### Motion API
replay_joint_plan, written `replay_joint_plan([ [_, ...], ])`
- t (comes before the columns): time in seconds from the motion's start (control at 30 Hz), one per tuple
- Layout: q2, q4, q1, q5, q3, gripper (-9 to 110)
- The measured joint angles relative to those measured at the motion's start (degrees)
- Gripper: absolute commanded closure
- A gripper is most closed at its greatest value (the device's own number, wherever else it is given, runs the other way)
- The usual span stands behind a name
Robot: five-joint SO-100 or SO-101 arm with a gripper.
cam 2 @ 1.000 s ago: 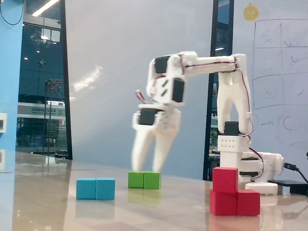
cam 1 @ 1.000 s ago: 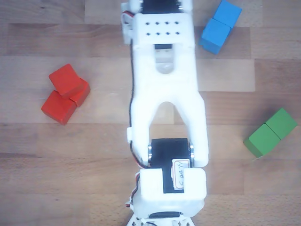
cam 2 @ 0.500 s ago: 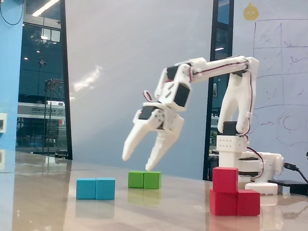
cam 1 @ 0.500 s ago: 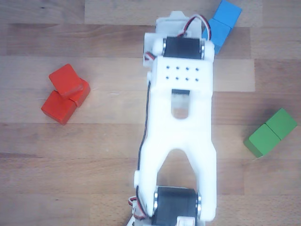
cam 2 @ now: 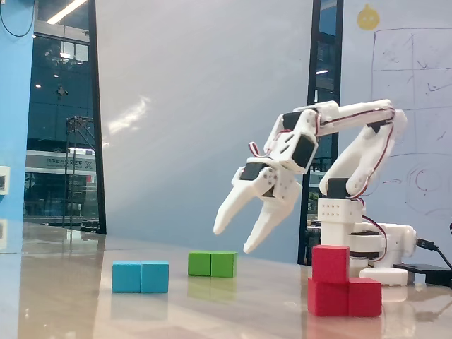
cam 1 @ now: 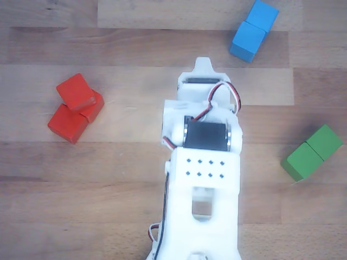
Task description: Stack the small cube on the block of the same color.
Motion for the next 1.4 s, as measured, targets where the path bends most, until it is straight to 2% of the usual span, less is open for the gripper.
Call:
replay_joint_plan([
  [0.17, 9.6, -1.8, 0.0, 0.0, 6.9, 100],
  [0.23, 13.5, -1.8, 0.0, 0.0, 9.1, 102],
  [0.47, 26.5, 1.0, 0.0, 0.0, 15.6, 102],
  [0.93, 58.3, 16.9, 0.0, 0.0, 27.2, 101],
  [1.4, 59.6, 26.9, 0.0, 2.3, 27.2, 101],
])
